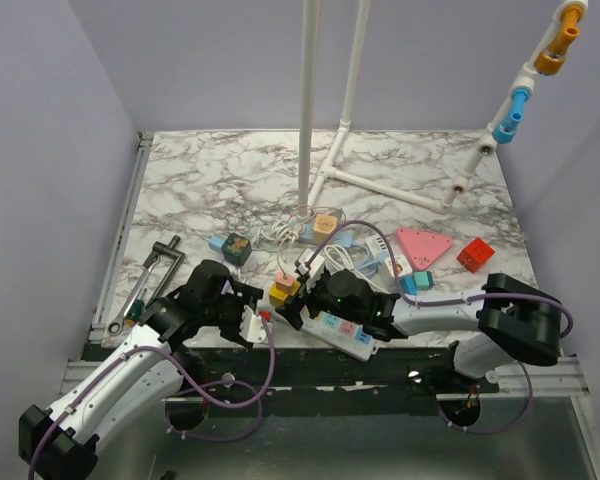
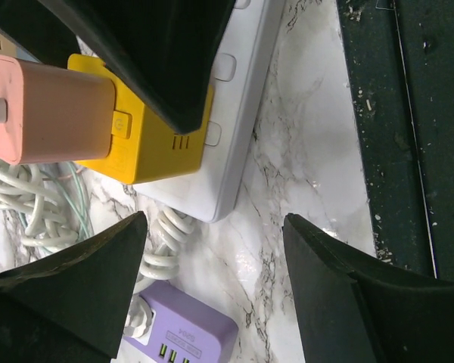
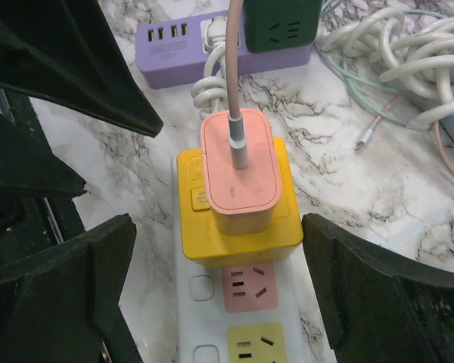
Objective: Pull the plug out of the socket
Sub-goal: Remove the plug from the socket.
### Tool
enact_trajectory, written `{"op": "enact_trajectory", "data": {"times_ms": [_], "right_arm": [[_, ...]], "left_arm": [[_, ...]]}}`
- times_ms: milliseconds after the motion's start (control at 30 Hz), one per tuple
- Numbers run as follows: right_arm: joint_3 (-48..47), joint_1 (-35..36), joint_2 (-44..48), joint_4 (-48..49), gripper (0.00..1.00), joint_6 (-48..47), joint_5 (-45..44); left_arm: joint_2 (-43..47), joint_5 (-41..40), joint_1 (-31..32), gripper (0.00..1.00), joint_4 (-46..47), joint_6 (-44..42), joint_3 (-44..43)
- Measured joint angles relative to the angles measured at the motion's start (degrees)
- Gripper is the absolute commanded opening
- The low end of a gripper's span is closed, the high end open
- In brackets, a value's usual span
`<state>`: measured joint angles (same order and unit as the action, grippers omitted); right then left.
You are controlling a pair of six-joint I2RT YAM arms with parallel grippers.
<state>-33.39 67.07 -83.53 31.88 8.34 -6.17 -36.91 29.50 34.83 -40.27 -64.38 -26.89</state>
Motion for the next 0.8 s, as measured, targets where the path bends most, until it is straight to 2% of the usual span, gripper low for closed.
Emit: {"op": "enact_trajectory", "data": {"times_ms": [200,333,400,467,633,800], "right_arm": [[0.02,0.00,-6.03,5.03,0.99,-1.36,0.55],[0.02,0.00,-8.90,7.13,0.93,-1.70,0.50],[0.02,0.00,-9.70,8.11,0.83,-1.97,0.44],[0.02,0.00,-10.19,8.90,0.66,-2.21,0.26],[-0.04,0.00,-11.26,10.67,0.33,-2.47,0.09],[-0.28,0.00,-11.37,10.67,0.08,-2.19,0.07]], "left_arm": [[2.27,0.17,-1.16,0.75,-0.31,-0.74,0.26],[4.13,0.17,-1.99,0.75,-1.49,-0.98,0.26],[5.18,0.17,-2.25,0.75,-2.19,-1.33,0.26],[6.34,0.17,-2.27,0.75,-2.80,-2.05,0.26],[7.21,0.15,-2.47,0.75,-2.84,-3.19,0.52],[6.75,0.15,-2.47,0.75,-2.64,-4.50,0.96]]}}
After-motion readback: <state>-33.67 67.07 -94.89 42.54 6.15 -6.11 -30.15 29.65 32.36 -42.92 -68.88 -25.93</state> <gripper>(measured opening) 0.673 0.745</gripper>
